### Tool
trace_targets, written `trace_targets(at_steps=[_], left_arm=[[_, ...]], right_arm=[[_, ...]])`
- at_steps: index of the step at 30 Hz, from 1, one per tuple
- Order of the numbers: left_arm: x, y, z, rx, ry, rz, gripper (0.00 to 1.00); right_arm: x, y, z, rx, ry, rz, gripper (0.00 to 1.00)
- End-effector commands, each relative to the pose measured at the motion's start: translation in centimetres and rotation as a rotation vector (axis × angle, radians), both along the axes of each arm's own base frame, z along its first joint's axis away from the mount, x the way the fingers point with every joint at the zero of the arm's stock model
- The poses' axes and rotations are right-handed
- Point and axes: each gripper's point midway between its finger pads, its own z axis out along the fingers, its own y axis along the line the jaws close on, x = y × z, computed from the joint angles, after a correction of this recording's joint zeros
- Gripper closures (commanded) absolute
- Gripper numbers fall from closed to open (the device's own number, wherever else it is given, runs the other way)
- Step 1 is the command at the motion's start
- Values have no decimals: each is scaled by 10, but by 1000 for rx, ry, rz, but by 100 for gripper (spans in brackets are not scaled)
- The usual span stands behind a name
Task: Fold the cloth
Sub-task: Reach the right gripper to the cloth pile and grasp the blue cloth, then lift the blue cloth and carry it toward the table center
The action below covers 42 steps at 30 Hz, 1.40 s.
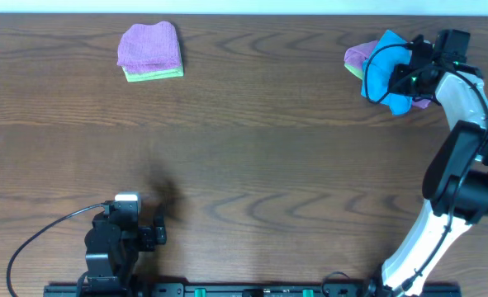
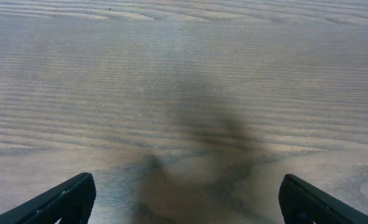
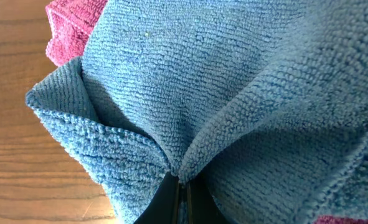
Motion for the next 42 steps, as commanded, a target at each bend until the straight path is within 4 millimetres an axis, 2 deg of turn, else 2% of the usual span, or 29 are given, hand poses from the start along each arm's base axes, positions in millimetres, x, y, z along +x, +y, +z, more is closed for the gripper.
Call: trace_targets(at_steps=[1, 6, 10, 15, 18, 25, 32, 35, 39, 42], left_arm=[[-1, 2, -5, 16, 11, -1, 5], [-1, 2, -5, 17, 11, -1, 5], [-1, 2, -4, 16, 10, -1, 5], [-1, 2, -5, 16, 11, -1, 5], [-1, 2, -5, 16, 11, -1, 5], [-1, 2, -5, 16, 11, -1, 5], [-1, 2, -5, 16, 11, -1, 5], [-1, 2, -4, 16, 10, -1, 5], [-1, 2, -4, 16, 10, -1, 5], [-1, 2, -4, 16, 10, -1, 5]], right_arm=[[5, 9, 51, -11, -92, 25, 99], [-13, 33, 106, -24, -132, 68, 99], [-33, 57, 142, -40, -152, 129, 99], [-62, 95, 174, -44, -153, 215, 99], [-84, 129, 188, -45, -142, 300, 99], [-142, 211, 210, -26, -108, 509, 99], [-219, 278, 222, -8, -41, 733, 99], [-256, 299, 225, 1, -4, 814, 98], [-283, 308, 224, -10, 37, 872, 98], [-291, 306, 215, -39, 61, 877, 98]])
